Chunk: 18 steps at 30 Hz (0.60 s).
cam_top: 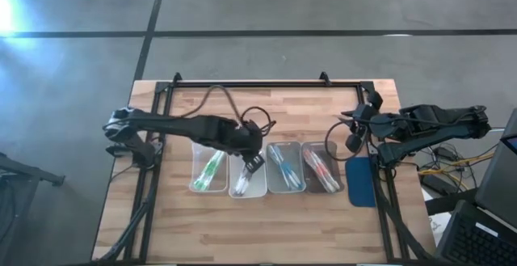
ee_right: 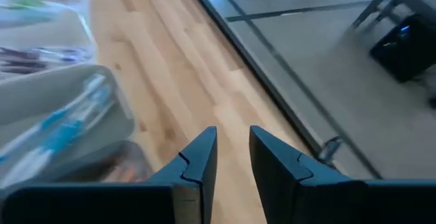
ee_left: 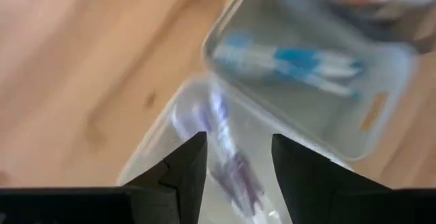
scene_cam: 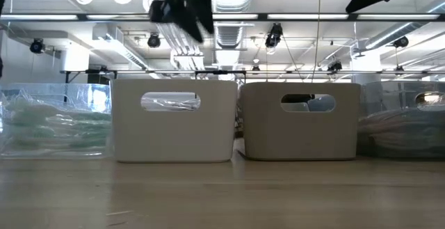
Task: Pick & Place Toothbrushes
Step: Return to Home Position
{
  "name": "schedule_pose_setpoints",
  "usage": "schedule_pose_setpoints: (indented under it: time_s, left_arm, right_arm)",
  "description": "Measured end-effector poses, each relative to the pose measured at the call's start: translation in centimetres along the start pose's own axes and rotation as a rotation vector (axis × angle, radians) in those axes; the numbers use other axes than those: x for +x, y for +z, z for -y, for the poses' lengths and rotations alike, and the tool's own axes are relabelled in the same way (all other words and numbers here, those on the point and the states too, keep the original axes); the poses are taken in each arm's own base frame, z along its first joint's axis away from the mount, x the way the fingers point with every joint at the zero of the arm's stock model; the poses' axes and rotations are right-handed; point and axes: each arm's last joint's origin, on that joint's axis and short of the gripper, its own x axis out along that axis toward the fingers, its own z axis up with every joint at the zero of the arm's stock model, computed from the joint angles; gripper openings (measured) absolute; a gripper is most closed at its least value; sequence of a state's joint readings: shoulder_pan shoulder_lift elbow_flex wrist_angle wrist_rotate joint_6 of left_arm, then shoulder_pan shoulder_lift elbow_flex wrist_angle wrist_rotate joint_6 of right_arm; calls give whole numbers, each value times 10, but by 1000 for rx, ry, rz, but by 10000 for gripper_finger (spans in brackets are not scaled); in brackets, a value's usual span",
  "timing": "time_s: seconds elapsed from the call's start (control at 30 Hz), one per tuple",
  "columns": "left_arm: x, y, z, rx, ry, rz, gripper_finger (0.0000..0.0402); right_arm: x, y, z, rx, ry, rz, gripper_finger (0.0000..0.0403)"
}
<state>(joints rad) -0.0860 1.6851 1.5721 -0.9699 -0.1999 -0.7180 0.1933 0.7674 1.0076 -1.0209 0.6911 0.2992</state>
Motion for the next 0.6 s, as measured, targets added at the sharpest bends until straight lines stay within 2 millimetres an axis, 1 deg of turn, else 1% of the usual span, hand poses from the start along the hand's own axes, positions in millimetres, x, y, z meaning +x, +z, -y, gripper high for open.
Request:
schedule_pose_setpoints:
  time_s: [0.1,0.2,0.3,0.37,0.47,0.53,0.6]
  left_arm:
    - [-29,4,5,109,-37,127,169]
    - [-54,6,11,240,-62,295,169]
    - [-75,3,15,345,-62,468,169]
    - [-86,-3,17,401,-98,568,169]
    - [-94,-18,14,524,-177,697,166]
    - [-93,-32,8,584,-216,775,161]
    - [-87,-48,-2,612,-234,839,155]
  right_arm:
    - [0,1,-2,29,56,-6,76]
    - [0,4,-5,59,121,11,70]
    - [2,10,-10,82,170,38,64]
    - [6,12,-14,74,174,43,62]
    - [13,12,-20,55,177,55,59]
    - [19,13,-26,46,211,87,59]
    - [26,9,-33,8,279,118,61]
